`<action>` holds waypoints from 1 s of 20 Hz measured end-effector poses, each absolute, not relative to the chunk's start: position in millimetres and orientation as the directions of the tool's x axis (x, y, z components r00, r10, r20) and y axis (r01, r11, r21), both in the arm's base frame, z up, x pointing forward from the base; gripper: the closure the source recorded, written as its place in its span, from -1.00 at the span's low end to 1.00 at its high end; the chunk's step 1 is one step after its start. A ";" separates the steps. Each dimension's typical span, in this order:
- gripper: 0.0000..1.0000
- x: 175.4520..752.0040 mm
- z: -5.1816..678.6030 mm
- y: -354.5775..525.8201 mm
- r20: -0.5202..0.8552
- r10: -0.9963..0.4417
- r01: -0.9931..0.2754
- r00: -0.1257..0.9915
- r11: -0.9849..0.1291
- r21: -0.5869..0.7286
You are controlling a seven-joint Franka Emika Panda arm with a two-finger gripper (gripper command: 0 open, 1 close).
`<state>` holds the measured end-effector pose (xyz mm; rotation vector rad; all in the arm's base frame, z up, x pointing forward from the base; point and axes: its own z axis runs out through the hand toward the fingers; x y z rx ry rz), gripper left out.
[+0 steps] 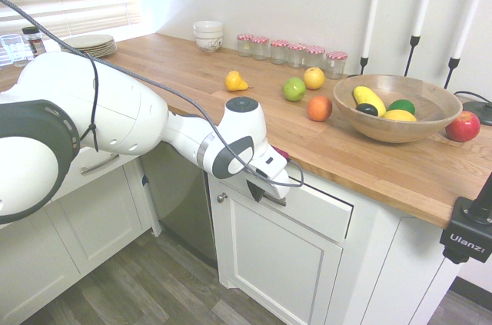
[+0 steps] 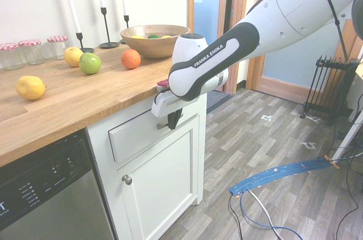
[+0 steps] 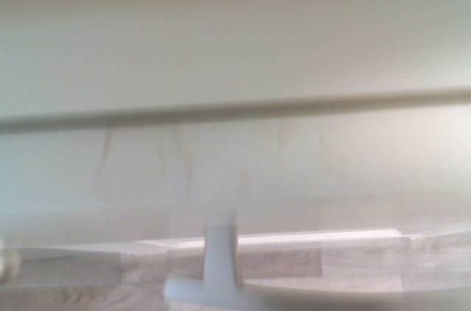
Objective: Close the drawer
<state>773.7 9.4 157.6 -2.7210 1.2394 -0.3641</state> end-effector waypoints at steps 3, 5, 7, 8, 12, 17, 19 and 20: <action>1.00 773.9 157.5 9.1 0.169 -0.753 -0.721 0.636 -0.658 -0.216; 1.00 773.3 156.6 8.8 0.168 -0.750 -0.720 0.639 -0.661 -0.212; 1.00 768.2 151.1 7.2 0.131 -0.746 -0.729 0.653 -0.666 -0.160; 1.00 763.9 147.2 5.9 0.103 -0.742 -0.733 0.662 -0.670 -0.120; 1.00 744.7 150.0 -3.9 0.071 -0.740 -0.739 0.669 -0.672 -0.050; 1.00 710.9 191.0 -18.1 0.047 -0.739 -0.739 0.672 -0.674 -0.016; 1.00 695.3 211.1 -22.8 0.042 -0.737 -0.737 0.675 -0.676 -0.015; 1.00 687.0 221.6 -25.0 0.039 -0.734 -0.734 0.678 -0.679 -0.016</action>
